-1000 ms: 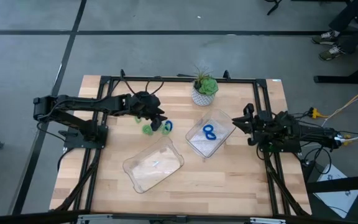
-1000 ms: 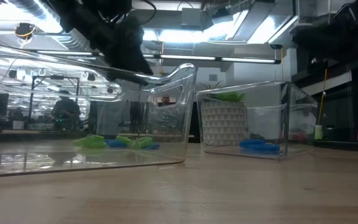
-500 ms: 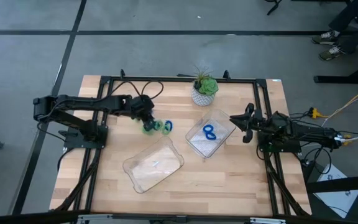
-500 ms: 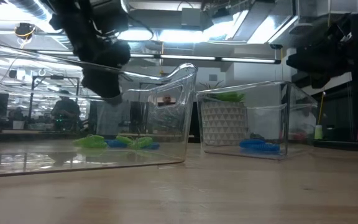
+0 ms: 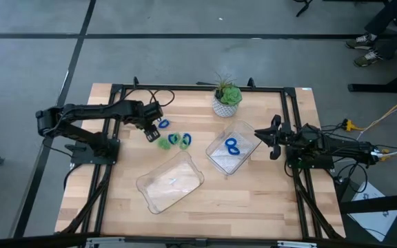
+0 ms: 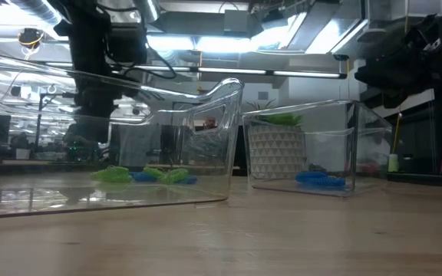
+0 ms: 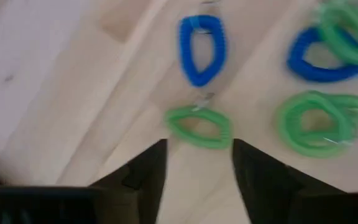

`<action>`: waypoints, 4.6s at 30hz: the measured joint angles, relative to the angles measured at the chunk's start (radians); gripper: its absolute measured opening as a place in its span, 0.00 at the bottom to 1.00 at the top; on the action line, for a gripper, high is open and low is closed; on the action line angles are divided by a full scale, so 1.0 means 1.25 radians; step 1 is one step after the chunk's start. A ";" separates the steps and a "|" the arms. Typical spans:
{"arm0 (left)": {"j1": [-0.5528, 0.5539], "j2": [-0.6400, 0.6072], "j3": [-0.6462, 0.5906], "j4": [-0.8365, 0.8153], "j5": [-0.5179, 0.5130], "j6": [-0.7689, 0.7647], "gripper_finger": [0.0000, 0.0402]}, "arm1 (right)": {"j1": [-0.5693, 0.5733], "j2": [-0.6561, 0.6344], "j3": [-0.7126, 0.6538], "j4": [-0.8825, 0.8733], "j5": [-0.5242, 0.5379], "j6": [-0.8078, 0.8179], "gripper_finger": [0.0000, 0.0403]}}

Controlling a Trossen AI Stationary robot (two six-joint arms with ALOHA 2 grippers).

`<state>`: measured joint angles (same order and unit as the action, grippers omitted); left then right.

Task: Sort spring keychains
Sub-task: Put the green spring keychain into the bottom transparent bin

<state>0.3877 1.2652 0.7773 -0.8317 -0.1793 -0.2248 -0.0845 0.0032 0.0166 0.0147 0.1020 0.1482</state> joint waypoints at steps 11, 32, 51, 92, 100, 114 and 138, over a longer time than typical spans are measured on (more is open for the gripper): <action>0.000 0.000 -0.052 0.012 0.069 0.316 0.45 | 0.000 0.000 0.000 -0.001 0.000 0.000 0.17; 0.000 0.145 -0.091 0.176 0.086 0.422 0.50 | 0.000 0.000 0.000 -0.001 -0.001 0.007 0.17; 0.000 0.195 -0.089 0.173 0.133 0.421 0.19 | 0.000 0.000 0.000 -0.001 -0.001 0.004 0.17; 0.000 -0.296 -0.093 0.297 0.183 -0.039 0.01 | 0.000 0.000 0.000 -0.001 0.002 0.003 0.17; 0.000 -0.375 -0.092 0.507 0.277 -0.069 0.01 | 0.000 0.000 0.000 -0.001 0.002 0.003 0.17; -0.037 -0.389 -0.091 0.710 0.355 -0.167 0.01 | 0.000 0.001 0.000 -0.001 0.001 0.003 0.17; -0.599 -0.278 -0.090 0.730 0.188 -0.257 0.01 | 0.000 0.000 0.000 -0.001 0.001 0.003 0.17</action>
<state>-0.3605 0.9180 0.6647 0.0803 0.0556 -0.5455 -0.0843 0.0038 0.0166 0.0139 0.1032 0.1524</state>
